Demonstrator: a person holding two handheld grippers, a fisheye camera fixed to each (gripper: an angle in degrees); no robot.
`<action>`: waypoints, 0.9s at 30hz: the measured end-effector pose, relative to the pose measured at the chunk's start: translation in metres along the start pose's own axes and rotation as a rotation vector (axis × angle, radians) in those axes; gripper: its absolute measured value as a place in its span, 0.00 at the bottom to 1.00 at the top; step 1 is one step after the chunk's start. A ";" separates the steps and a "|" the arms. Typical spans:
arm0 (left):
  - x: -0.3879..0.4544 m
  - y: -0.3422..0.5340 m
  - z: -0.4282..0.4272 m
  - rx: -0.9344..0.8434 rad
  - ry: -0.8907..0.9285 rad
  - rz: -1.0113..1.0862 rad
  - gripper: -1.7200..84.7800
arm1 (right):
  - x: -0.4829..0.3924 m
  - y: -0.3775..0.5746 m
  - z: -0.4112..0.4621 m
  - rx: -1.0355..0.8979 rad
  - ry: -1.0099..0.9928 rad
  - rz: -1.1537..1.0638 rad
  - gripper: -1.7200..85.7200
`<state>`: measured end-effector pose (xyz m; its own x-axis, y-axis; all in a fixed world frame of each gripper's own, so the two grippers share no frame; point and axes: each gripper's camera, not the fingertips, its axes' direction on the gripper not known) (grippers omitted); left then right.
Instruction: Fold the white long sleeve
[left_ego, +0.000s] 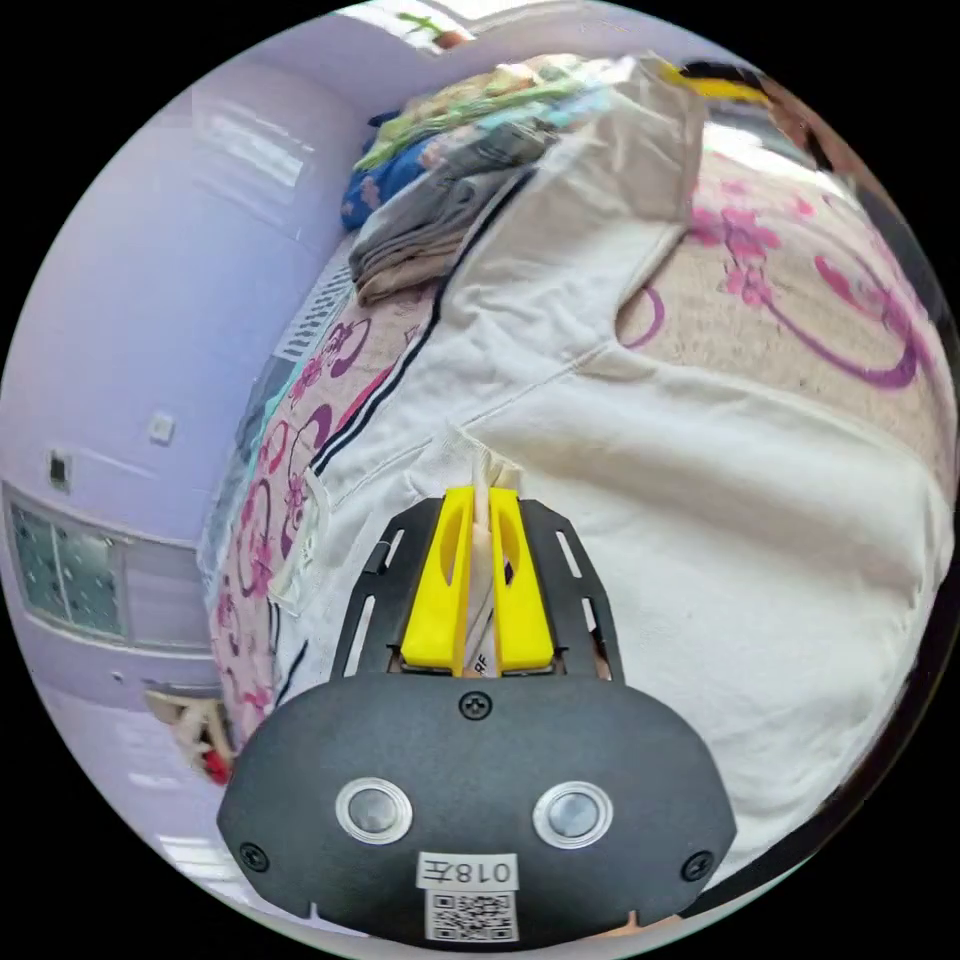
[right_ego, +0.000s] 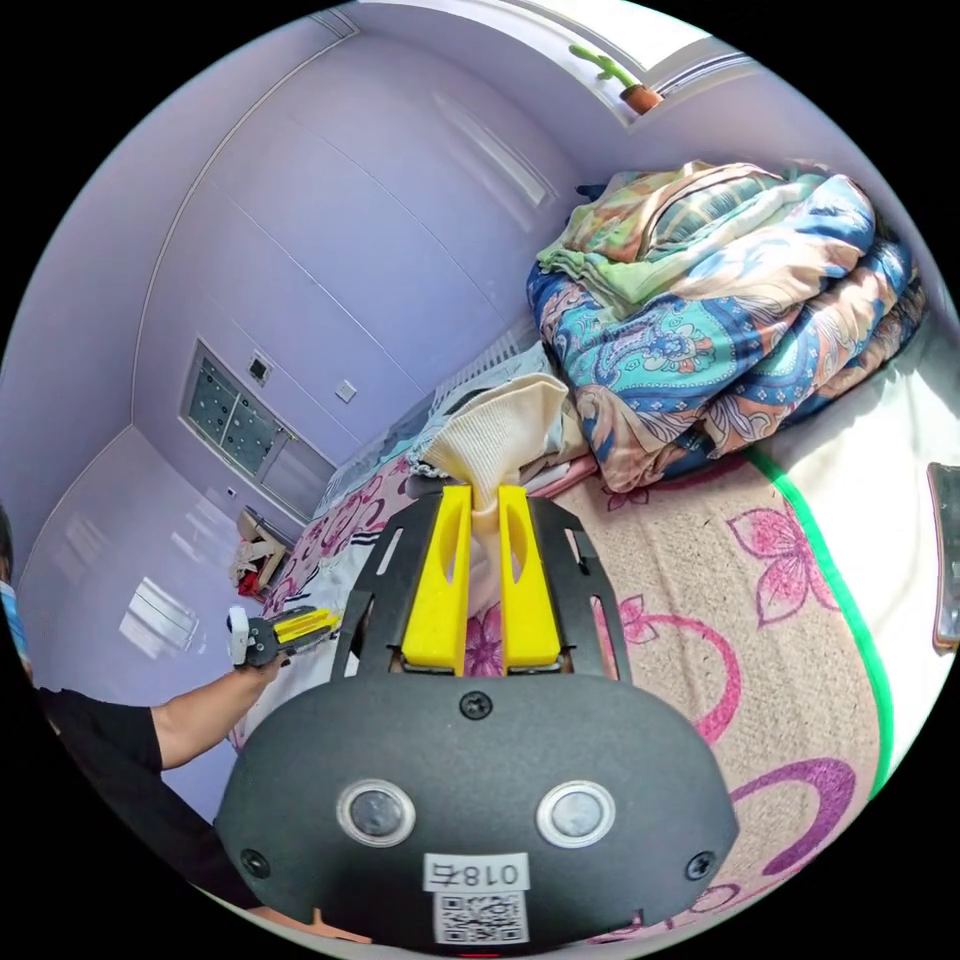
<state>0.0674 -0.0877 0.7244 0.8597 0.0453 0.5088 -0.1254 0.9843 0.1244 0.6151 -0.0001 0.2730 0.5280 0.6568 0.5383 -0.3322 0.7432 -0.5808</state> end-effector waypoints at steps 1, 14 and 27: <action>-0.017 0.009 -0.008 0.039 0.051 -0.081 0.05 | 0.000 -0.001 -0.003 0.002 0.002 -0.005 0.08; -0.282 0.507 -0.179 0.614 -0.088 -1.273 0.02 | -0.017 -0.014 0.008 0.008 0.072 -0.014 0.08; -0.322 0.708 -0.188 0.597 -0.309 -1.474 0.02 | -0.048 -0.035 0.039 -0.031 0.240 -0.033 0.08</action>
<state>-0.2052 0.6264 0.4888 0.2832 -0.9354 -0.2115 0.4466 -0.0666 0.8923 0.5707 -0.0527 0.2911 0.7102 0.5800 0.3990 -0.2893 0.7571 -0.5857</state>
